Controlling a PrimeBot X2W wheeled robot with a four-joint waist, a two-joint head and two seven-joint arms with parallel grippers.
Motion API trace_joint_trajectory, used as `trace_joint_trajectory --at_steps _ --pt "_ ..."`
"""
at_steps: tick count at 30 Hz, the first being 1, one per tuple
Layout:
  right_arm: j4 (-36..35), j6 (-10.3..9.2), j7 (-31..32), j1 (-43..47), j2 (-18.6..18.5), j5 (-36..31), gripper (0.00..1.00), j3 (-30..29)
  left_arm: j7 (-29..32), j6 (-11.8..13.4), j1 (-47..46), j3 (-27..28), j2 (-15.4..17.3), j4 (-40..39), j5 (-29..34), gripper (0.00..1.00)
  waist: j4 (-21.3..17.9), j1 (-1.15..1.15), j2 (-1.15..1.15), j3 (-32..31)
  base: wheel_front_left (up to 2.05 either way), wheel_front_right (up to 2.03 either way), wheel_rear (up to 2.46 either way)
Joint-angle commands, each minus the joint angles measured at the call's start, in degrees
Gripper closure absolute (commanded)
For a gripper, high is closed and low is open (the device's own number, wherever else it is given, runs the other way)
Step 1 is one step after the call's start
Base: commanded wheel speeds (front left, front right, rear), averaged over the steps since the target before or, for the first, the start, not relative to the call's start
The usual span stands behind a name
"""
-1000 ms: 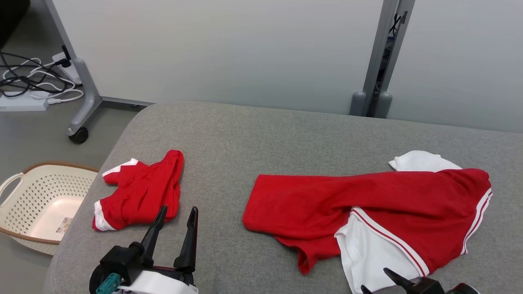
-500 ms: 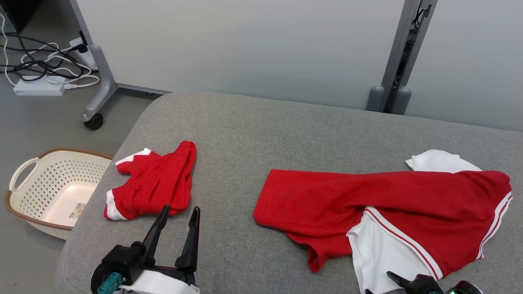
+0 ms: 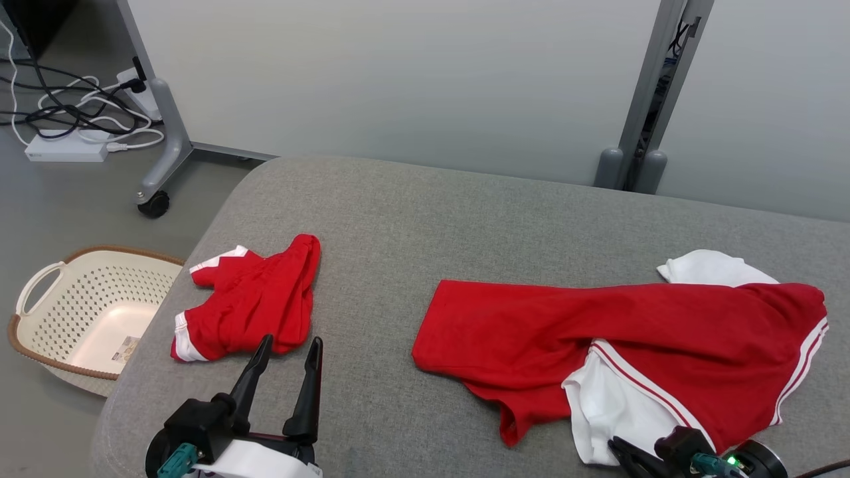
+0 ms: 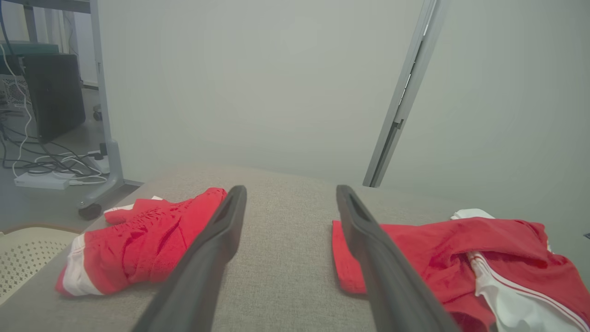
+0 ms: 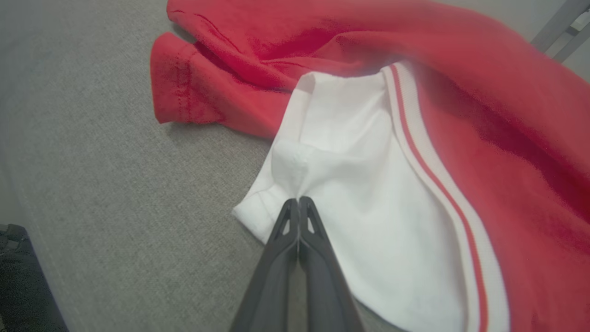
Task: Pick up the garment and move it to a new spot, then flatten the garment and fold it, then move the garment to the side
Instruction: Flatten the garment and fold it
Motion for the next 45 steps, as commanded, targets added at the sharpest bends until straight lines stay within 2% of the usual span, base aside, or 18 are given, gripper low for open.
trace_joint_trajectory --at_steps 1,7,18,23,27,37,43,45 --pt "-1.0 -0.02 -0.3 -0.5 -0.5 0.4 1.00 0.0 -0.1 -0.1 0.0 0.2 0.2 -0.1 0.3 0.00 -0.5 0.00 0.00 -0.7 0.00 0.00 0.00" --pt "-7.4 -0.02 -0.3 -1.3 -1.9 -1.7 1.00 -2.0 -0.1 0.4 1.0 0.3 0.2 -0.4 -0.1 0.00 -2.0 0.00 0.00 -2.5 0.00 0.00 0.00" --pt "-23.8 -0.02 -0.3 -1.0 -6.1 -9.2 1.00 -12.8 -0.1 0.9 1.3 0.0 0.2 -0.7 -0.5 0.00 -3.4 0.00 0.00 -3.6 0.00 0.00 0.00" --pt "-30.5 -0.02 1.7 -0.4 -7.8 -11.5 1.00 -17.6 -0.1 1.1 1.6 -0.1 0.2 -0.8 -0.7 0.00 -3.0 0.00 0.00 -4.1 0.00 0.00 0.00" --pt "-38.6 -0.02 5.3 1.4 -9.0 -13.3 1.00 -21.1 -0.1 1.2 2.2 0.4 0.2 -0.7 -0.7 0.00 -3.4 0.00 0.00 -4.7 0.00 0.00 0.00" --pt "-57.7 -0.02 13.8 2.8 -9.8 -14.5 1.00 -22.2 -0.1 1.8 3.0 0.3 0.2 -0.9 -1.2 0.00 -5.8 0.00 0.00 -6.7 0.00 0.00 0.00" --pt "-64.3 -0.03 18.6 0.0 -9.6 -10.5 1.00 -21.4 -0.1 2.0 3.3 -0.6 0.2 -1.2 -1.7 0.00 -6.1 0.00 0.00 -6.9 0.00 0.00 0.00" --pt "-64.4 -0.03 19.9 -1.8 -10.9 -9.9 1.00 -22.0 -0.1 1.9 3.1 -1.3 0.2 -1.2 -1.7 0.00 -5.6 0.00 0.00 -6.6 0.00 0.00 0.00"
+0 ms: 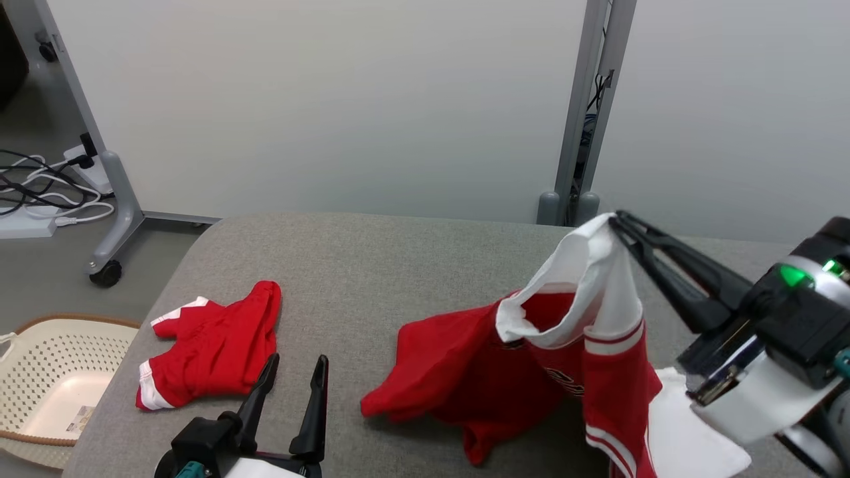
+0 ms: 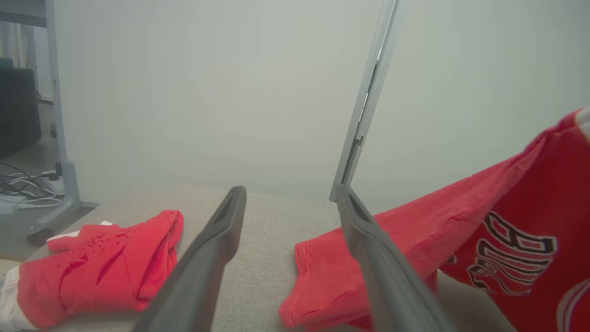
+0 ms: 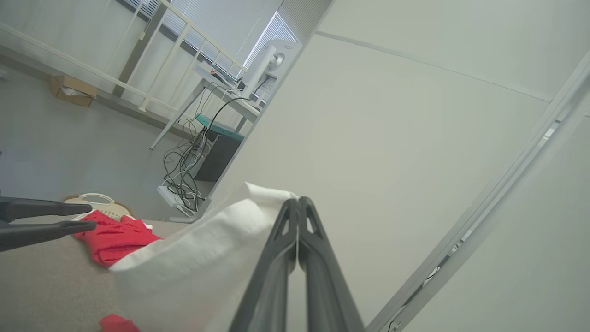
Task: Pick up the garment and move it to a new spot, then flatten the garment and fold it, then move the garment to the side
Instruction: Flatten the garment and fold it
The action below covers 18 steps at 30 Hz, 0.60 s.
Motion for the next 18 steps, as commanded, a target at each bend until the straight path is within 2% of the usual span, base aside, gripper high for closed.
trace_joint_trajectory --at_steps 1,4,8,13,18 --pt "0.6 -0.04 0.7 -1.4 -0.8 0.8 1.00 -1.3 -0.1 0.1 0.3 -0.3 0.2 -0.2 -0.1 0.00 0.6 0.00 0.00 0.3 0.00 0.00 0.00" --pt "3.7 -0.04 1.5 -3.8 -1.9 2.8 1.00 -3.8 -0.1 0.0 -0.1 -1.1 0.2 -0.2 -0.5 0.00 1.8 0.00 0.00 1.4 0.00 0.00 0.00" --pt "11.7 -0.04 1.4 -7.6 -3.9 5.9 1.00 -5.6 -0.1 -0.3 -0.8 -1.8 0.2 0.1 -0.4 0.00 3.5 0.00 0.00 3.7 0.00 0.00 0.00" --pt "25.7 -0.04 0.8 -15.8 -8.8 7.2 1.00 -1.6 -0.1 -1.0 -2.1 -2.4 0.2 0.5 -0.1 0.00 6.2 0.00 0.00 7.5 0.00 0.00 0.00" --pt "39.7 -0.04 0.7 -27.7 -11.4 8.3 1.00 3.6 -0.1 -1.6 -4.4 -3.5 0.2 0.4 -0.7 0.00 10.0 0.00 0.00 12.9 0.00 0.00 0.00"
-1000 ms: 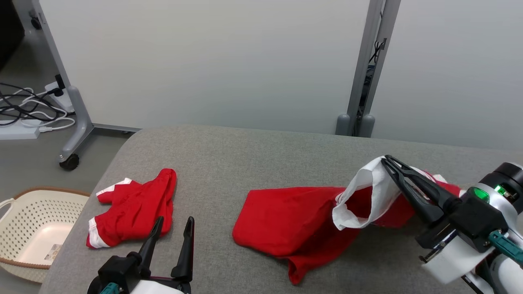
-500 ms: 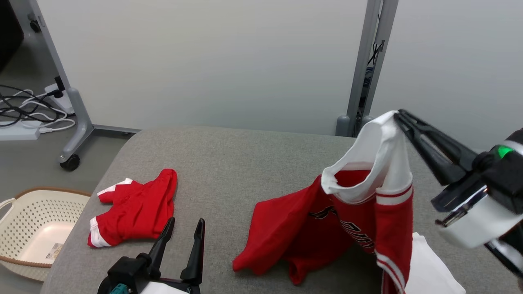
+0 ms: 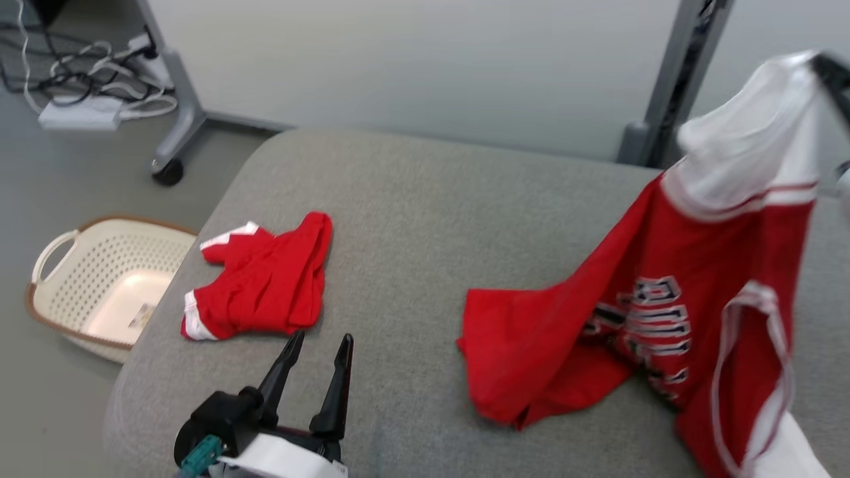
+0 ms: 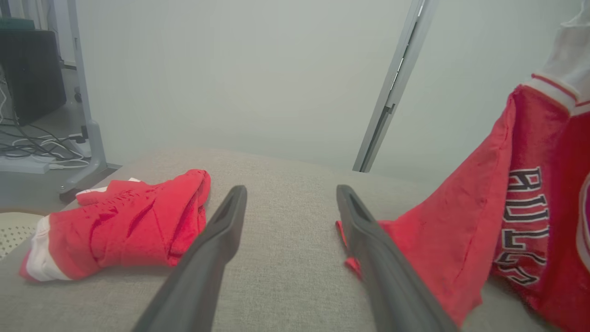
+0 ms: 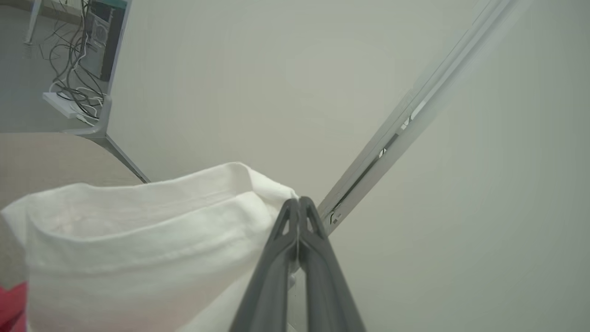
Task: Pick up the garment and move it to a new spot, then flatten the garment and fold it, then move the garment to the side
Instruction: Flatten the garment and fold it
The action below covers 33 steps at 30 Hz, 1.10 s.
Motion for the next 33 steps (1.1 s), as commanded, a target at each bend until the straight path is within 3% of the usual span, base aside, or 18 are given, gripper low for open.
trace_joint_trajectory --at_steps 1,6,10,17,18,19,26,33 --pt "4.0 -0.04 -0.4 -3.7 -1.2 -0.4 1.00 0.9 -0.1 -0.3 -2.0 -0.3 0.1 -0.4 -0.6 0.00 3.8 0.00 0.00 4.8 0.00 0.00 0.00" --pt "16.4 -0.04 -1.7 -12.8 -1.7 -2.9 1.00 1.9 -0.1 -0.4 -3.9 -1.0 0.2 -0.8 -2.0 0.00 6.3 0.00 0.00 9.0 0.00 0.00 0.00" --pt "30.3 -0.04 -4.7 -22.3 -0.2 -10.0 1.00 1.4 -0.1 -0.4 -5.4 -1.4 0.2 -0.9 -3.3 0.00 8.5 0.00 0.00 12.9 0.00 0.00 0.00" --pt "44.6 -0.04 -5.3 -30.2 2.2 -19.4 1.00 -0.9 -0.1 -0.4 -6.6 -1.6 0.2 -1.2 -4.6 0.00 10.6 0.00 0.00 16.7 0.00 0.00 0.00" --pt "46.3 -0.04 -4.9 -30.6 2.7 -20.3 0.78 -1.7 -0.1 -0.4 -6.9 -1.7 0.1 -1.3 -4.8 0.00 10.7 0.00 0.00 17.2 0.00 0.00 0.00" --pt "48.0 -0.04 -4.3 -30.5 3.3 -21.1 0.00 -2.3 -0.1 -0.3 -7.1 -1.7 0.1 -1.4 -5.0 0.00 10.8 0.00 0.00 17.6 0.00 0.00 0.00" --pt "53.7 -0.04 -5.1 -32.1 5.2 -26.5 0.00 -7.3 -0.1 0.1 -7.6 -2.0 0.2 -1.2 -6.7 0.00 11.0 0.00 0.00 19.5 0.00 0.00 0.00" --pt "54.9 -0.04 -9.8 -29.8 8.3 -28.9 0.00 -13.4 -0.1 0.1 -7.3 -1.4 0.2 -0.6 -5.8 0.00 9.5 0.00 0.00 16.5 0.00 0.00 0.00"
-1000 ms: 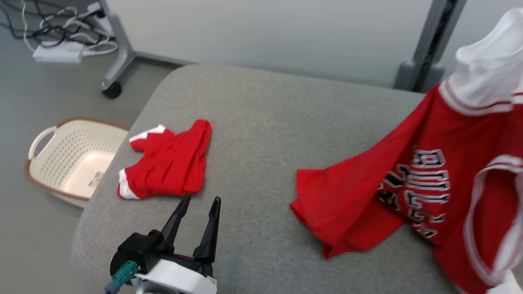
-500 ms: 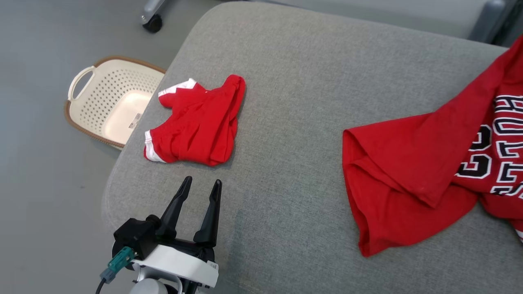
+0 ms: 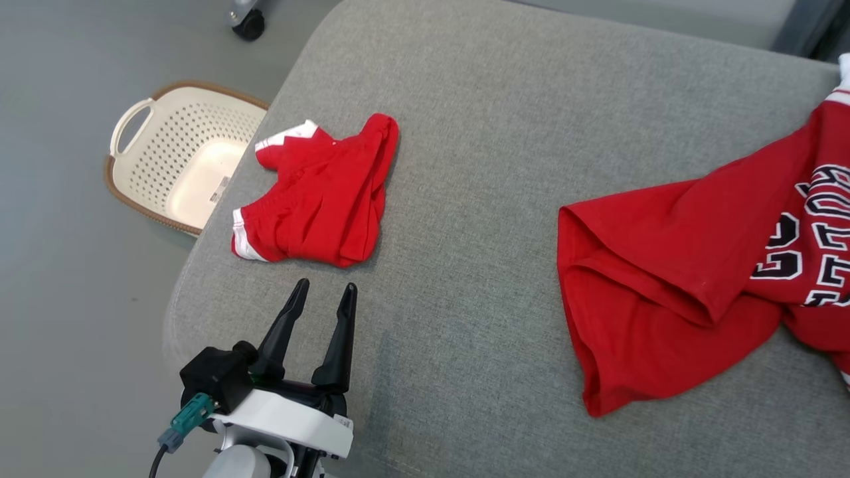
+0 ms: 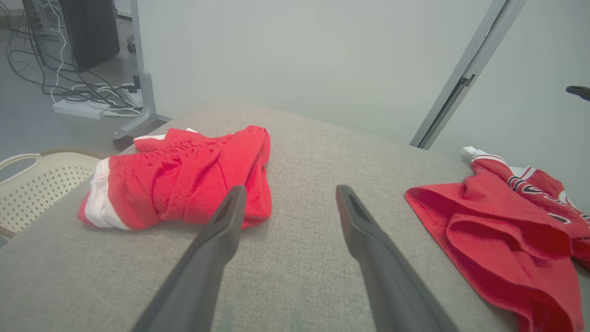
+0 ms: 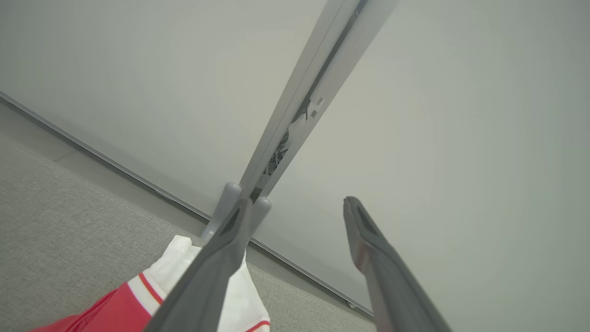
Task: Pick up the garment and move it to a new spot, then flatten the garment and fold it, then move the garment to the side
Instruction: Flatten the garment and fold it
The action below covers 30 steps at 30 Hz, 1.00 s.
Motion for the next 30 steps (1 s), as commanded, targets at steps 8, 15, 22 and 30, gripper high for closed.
trace_joint_trajectory --at_steps 8,15,22,30 --pt "-1.4 -0.04 -11.3 7.7 6.5 1.9 0.00 -4.8 -0.1 0.0 1.9 2.9 0.2 0.4 4.3 0.00 -4.6 0.00 0.00 -10.3 0.00 0.00 0.00" --pt "-19.3 -0.04 -12.0 20.1 10.3 8.0 0.00 -4.5 -0.1 -0.1 3.9 4.4 0.2 -0.1 5.4 0.00 -8.8 0.00 0.00 -16.7 0.00 0.00 0.00" --pt "-43.4 -0.04 -12.0 40.5 12.9 12.2 0.00 -6.8 -0.1 0.6 5.4 5.4 0.2 -1.5 6.2 0.00 -14.0 0.00 0.00 -19.7 0.00 0.00 0.00" --pt "-60.1 -0.04 -12.0 58.7 19.6 10.3 0.00 -12.6 -0.1 1.1 6.1 6.7 0.2 -1.8 6.4 0.00 -18.8 0.00 0.00 -21.6 0.00 0.00 0.00"
